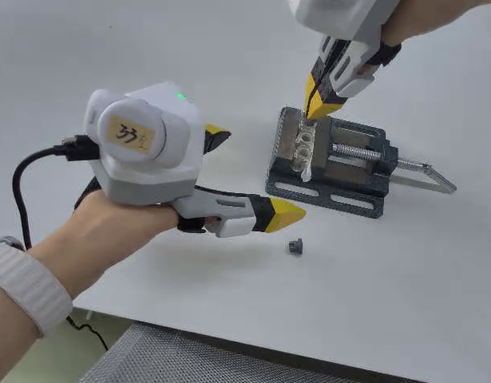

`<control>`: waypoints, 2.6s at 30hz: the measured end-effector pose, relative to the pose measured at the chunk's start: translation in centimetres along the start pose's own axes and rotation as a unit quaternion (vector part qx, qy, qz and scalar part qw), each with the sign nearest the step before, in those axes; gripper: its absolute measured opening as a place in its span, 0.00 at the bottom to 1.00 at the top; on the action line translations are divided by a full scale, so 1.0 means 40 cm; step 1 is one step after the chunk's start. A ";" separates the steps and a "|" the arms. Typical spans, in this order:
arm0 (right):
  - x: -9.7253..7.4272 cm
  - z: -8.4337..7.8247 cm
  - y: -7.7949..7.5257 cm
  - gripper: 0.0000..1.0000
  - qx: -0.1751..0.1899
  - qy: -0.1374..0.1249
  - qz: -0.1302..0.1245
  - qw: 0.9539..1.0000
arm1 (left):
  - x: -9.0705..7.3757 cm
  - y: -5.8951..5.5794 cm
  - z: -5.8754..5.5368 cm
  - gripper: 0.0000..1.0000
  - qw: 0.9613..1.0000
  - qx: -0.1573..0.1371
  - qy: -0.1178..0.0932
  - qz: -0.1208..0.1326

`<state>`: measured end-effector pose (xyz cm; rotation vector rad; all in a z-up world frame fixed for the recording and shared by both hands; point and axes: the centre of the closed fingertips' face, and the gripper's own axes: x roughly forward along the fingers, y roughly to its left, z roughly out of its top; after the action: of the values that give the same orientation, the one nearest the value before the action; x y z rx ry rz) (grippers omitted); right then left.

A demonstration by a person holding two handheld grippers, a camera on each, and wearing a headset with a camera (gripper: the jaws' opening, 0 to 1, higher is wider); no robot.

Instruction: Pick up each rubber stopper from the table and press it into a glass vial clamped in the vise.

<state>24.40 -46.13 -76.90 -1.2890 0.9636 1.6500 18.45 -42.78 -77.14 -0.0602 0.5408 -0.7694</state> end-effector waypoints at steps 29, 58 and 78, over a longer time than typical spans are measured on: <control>-0.009 0.008 0.014 0.00 0.019 -0.054 -0.018 0.998 | -0.010 0.013 0.000 0.85 1.000 -0.002 -0.003 0.007; -0.006 0.009 0.011 0.00 0.014 -0.033 -0.032 0.999 | -0.012 0.013 0.019 0.85 1.000 0.003 -0.008 0.008; -0.002 -0.002 -0.006 0.00 0.018 -0.033 -0.037 0.999 | -0.026 0.012 0.065 0.85 1.000 0.018 -0.018 0.015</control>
<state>24.67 -46.11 -76.87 -1.2244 0.8926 1.6016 19.42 -42.10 -74.55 -0.0327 0.4928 -0.7480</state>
